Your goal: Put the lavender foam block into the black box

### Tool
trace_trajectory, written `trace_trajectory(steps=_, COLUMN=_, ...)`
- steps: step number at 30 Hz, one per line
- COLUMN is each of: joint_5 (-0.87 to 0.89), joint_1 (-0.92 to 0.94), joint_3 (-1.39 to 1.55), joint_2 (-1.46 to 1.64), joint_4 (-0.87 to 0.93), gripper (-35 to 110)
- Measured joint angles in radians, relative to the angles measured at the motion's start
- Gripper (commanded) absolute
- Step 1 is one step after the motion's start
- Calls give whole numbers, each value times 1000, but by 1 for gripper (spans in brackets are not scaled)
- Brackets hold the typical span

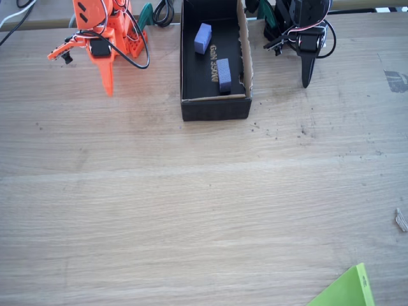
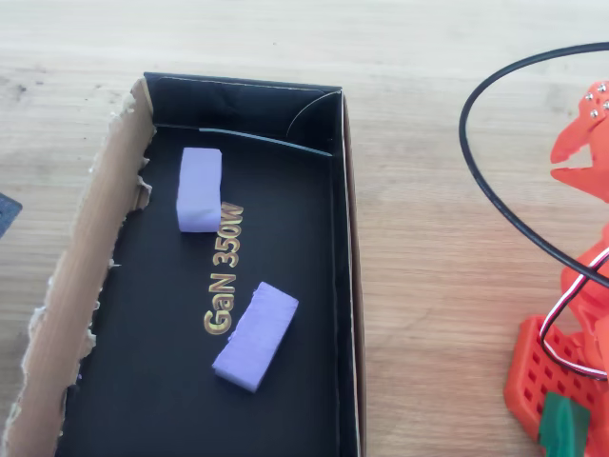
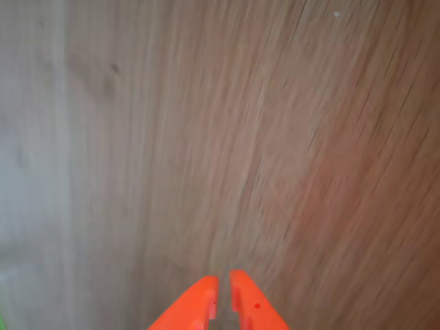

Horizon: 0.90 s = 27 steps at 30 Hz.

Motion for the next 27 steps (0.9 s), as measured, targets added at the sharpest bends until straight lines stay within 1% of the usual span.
trace_trajectory(steps=4, joint_5=75, joint_1=6, joint_3=0, joint_2=0, joint_4=5, gripper=0)
trace_trajectory(steps=8, joint_5=98, joint_1=-9, joint_3=0, joint_2=0, joint_4=5, gripper=0)
trace_trajectory(steps=16, joint_5=46, joint_1=-3, joint_3=0, joint_2=0, joint_4=5, gripper=0)
trace_trajectory(steps=27, joint_5=46, joint_1=20, joint_3=0, joint_2=5, joint_4=5, gripper=0)
